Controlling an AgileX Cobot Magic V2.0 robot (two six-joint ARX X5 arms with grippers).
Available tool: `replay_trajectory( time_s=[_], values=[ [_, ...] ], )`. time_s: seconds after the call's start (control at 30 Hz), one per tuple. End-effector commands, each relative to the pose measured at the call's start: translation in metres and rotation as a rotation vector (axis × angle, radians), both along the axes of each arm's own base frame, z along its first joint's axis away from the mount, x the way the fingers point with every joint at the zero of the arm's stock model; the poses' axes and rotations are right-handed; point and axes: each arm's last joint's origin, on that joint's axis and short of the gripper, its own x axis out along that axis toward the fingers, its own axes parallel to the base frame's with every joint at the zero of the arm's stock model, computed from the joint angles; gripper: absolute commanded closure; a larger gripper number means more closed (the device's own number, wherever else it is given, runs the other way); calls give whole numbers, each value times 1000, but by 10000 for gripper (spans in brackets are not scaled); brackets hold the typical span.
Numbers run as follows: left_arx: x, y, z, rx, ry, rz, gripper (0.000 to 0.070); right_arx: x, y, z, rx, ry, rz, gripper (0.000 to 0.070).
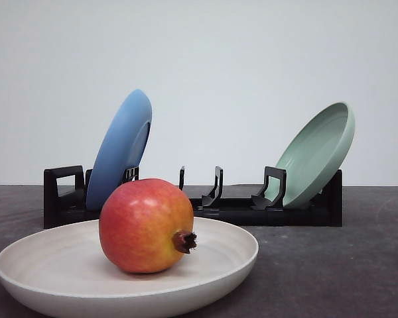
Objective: Place pomegranate in white plate
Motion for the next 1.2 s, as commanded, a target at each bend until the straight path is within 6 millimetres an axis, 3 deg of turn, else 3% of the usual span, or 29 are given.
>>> replay_trajectory(
  time_s=[0.0,1.17],
  values=[
    [0,0,-3,-5,13,-5,700,0,0,-1,-4,-5,-3,700],
    [0,0,-3,-5,12,-5,700,0,0,-1,-4,-5,-3,700]
  ],
)
